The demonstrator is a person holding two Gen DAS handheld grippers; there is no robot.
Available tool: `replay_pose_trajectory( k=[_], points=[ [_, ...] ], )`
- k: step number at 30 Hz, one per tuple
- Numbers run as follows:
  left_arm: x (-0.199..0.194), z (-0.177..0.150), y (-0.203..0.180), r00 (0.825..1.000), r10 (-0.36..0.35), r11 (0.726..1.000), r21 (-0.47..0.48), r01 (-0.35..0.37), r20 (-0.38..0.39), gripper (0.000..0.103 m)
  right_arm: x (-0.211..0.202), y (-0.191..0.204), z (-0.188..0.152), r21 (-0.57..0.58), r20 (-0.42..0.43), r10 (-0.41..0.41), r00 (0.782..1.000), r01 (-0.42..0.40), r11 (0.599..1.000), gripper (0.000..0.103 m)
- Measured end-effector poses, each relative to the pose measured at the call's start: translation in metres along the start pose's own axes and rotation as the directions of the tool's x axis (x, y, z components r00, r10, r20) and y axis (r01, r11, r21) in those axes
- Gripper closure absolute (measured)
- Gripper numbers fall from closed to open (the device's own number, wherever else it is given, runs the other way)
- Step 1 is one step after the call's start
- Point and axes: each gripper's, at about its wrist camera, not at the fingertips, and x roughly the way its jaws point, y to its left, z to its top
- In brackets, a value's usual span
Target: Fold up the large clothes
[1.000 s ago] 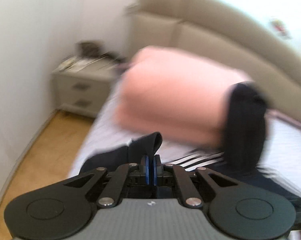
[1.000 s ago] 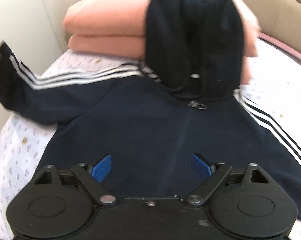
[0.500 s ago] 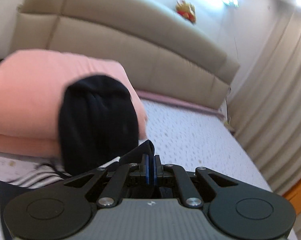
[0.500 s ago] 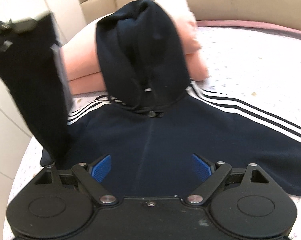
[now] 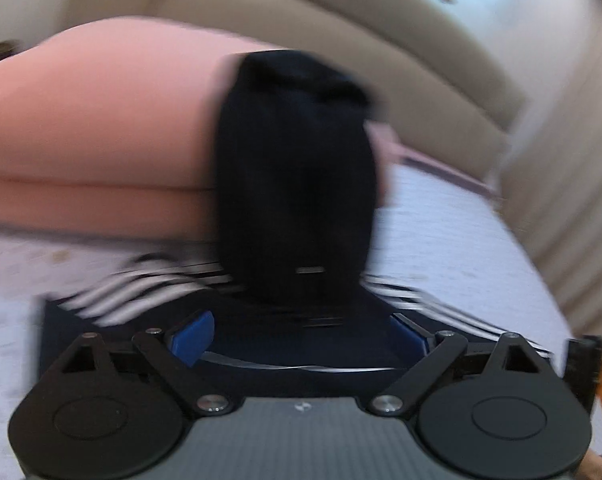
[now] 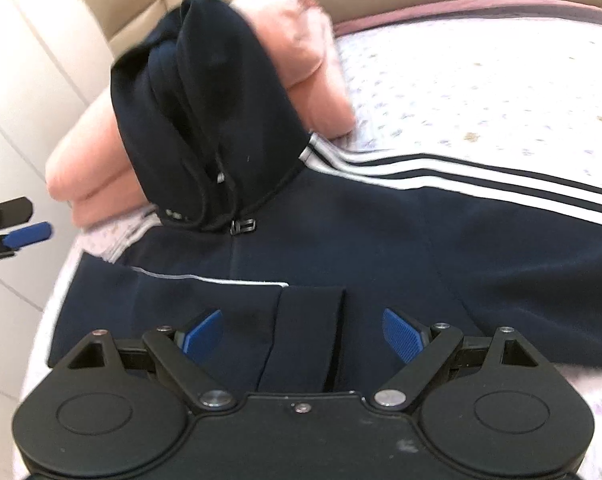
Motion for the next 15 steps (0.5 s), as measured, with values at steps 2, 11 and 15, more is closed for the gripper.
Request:
replay_pose_trajectory(
  k=[2, 11, 15],
  points=[
    [-0.002, -0.002, 0.043, 0.998, 0.069, 0.997, -0.043, -0.069, -0.004, 0.008, 0.018, 0.007, -0.001, -0.072, 0.0, -0.015, 1.0, 0.015, 0.997, 0.0],
    [0.025, -0.035, 0.175, 0.996, 0.047, 0.948, -0.31, -0.068, -0.073, 0.01, 0.065, 0.03, -0.021, -0.291, -0.056, -0.135, 0.989, 0.113, 0.95, 0.0],
    [0.042, -0.04, 0.191, 0.999, 0.049, 0.931, -0.362, -0.054, -0.023, 0.013, 0.057, 0.042, -0.019, -0.297, -0.034, -0.152, 0.988, 0.135, 0.945, 0.092]
  ],
)
